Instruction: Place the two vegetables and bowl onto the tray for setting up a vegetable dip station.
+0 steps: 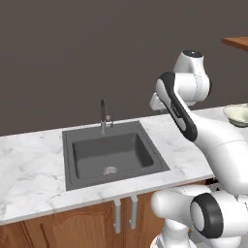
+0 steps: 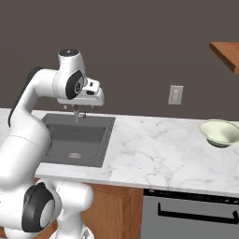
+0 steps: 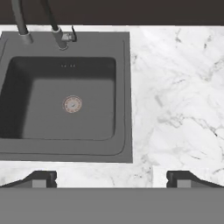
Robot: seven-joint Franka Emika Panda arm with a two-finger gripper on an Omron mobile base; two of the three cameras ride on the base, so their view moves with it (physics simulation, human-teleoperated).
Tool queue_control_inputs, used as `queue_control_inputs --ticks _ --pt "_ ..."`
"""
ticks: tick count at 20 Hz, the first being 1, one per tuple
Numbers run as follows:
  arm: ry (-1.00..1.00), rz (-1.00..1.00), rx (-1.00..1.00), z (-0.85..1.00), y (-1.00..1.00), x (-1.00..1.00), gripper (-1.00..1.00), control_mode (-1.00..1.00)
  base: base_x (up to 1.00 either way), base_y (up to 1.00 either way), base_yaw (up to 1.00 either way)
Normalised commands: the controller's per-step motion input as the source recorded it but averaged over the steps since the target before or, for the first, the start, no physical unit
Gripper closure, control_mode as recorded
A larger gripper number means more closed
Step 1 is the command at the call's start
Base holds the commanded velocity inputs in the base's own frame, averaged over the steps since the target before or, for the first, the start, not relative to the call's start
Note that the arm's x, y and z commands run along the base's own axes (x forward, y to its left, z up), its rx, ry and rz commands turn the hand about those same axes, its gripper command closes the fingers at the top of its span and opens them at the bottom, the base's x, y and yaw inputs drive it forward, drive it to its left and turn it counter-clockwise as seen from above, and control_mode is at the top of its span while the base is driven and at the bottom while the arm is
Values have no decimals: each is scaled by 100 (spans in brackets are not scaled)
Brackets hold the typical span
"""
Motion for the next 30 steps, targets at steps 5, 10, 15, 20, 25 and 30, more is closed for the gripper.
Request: queue_control_inputs --ticks 5,10,15,20,25,30 --pt "0 0 0 0 0 0 -100 100 24 -54 0" --pt "0 0 0 0 0 0 -100 100 24 -53 0" --pt "0 0 0 0 0 0 -100 100 25 -53 0" --pt "0 0 0 0 0 0 -100 100 25 -53 0" --pt "0 0 0 0 0 0 -100 100 25 -53 0" --pt "0 0 0 0 0 0 -100 100 24 -53 0"
